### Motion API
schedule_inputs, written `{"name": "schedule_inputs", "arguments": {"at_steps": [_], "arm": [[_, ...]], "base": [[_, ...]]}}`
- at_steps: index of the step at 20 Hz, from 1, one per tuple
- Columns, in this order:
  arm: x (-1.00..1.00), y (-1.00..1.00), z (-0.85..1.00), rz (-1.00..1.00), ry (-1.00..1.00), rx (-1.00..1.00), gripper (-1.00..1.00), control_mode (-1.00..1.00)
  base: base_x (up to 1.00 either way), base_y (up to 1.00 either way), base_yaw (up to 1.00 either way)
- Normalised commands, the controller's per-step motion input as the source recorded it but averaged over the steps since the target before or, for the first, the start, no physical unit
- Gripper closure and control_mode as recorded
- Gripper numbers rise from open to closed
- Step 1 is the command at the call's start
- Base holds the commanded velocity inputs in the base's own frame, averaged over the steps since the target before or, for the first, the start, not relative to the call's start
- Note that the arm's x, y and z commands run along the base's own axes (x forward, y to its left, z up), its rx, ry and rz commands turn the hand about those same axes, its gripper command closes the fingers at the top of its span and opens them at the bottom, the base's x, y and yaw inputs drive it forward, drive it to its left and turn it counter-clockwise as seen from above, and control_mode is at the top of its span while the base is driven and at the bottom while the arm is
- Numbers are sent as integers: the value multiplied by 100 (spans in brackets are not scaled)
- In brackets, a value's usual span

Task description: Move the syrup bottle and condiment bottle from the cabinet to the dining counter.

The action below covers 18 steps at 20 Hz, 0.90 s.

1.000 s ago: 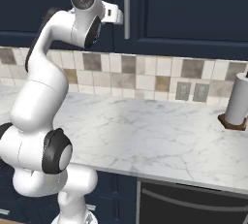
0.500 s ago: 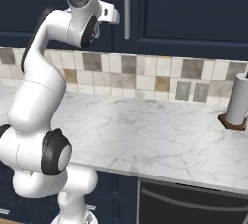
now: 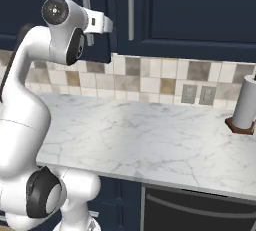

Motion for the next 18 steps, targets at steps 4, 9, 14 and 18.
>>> {"name": "schedule_inputs", "arguments": {"at_steps": [4, 9, 14, 18], "arm": [[-100, 0, 41, -18, -2, 0, 100, -100], [-100, 0, 20, -17, -1, -1, 100, -100], [-100, 0, 0, -8, -12, 0, 100, -100], [-100, 0, 0, -3, -15, 0, 100, -100]], "base": [[0, 0, 0], [0, 0, 0], [0, 0, 0], [0, 0, 0]]}}
